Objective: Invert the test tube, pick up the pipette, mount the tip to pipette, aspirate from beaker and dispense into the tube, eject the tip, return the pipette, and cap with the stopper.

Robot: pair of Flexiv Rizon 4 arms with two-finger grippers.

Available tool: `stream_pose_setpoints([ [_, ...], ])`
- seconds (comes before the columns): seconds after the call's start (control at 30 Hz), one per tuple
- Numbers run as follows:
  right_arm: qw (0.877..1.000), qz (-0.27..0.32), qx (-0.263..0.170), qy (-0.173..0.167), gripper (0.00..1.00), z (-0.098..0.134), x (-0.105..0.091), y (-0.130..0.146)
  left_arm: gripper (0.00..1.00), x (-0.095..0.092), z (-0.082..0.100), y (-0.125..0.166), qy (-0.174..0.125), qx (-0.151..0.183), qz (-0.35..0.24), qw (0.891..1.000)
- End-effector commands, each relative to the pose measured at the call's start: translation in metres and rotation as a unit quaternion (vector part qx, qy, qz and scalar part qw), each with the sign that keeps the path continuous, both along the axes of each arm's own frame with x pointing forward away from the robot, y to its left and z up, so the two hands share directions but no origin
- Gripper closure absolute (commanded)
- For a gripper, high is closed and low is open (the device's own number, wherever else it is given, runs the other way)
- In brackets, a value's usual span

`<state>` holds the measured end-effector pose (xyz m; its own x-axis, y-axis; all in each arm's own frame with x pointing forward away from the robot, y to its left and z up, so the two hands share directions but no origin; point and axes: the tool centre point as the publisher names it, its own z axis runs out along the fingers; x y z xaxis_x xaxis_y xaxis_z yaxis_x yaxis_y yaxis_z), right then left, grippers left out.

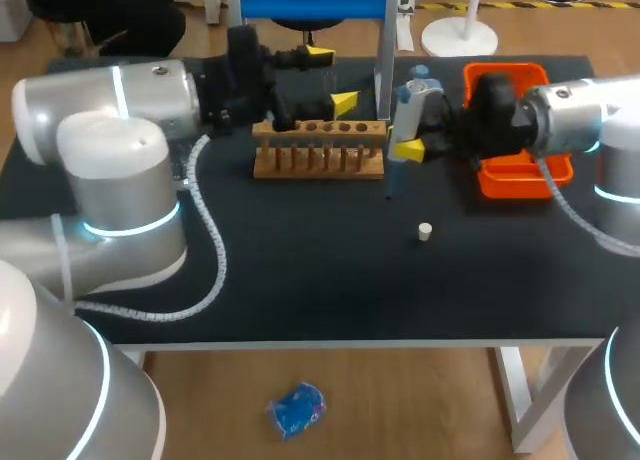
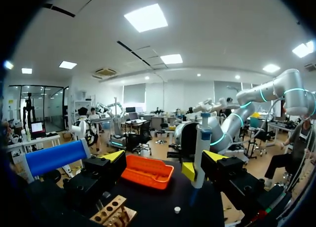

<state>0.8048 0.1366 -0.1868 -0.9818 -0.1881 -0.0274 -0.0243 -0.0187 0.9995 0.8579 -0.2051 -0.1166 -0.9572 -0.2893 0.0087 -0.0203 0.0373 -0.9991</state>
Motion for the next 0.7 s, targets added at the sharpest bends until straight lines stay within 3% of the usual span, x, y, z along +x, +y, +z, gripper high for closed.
stream_pose_setpoints([
  [0.03,1.000,0.001,0.002,0.000,1.00,0.000,0.001,0.018,0.00,-0.005,-0.005,0.019,-0.005,-0.014,0.001,1.000],
  [0.7,1.000,0.018,-0.021,-0.007,1.00,-0.007,0.024,0.040,0.00,-0.002,-0.015,0.021,-0.008,-0.008,0.010,1.000],
])
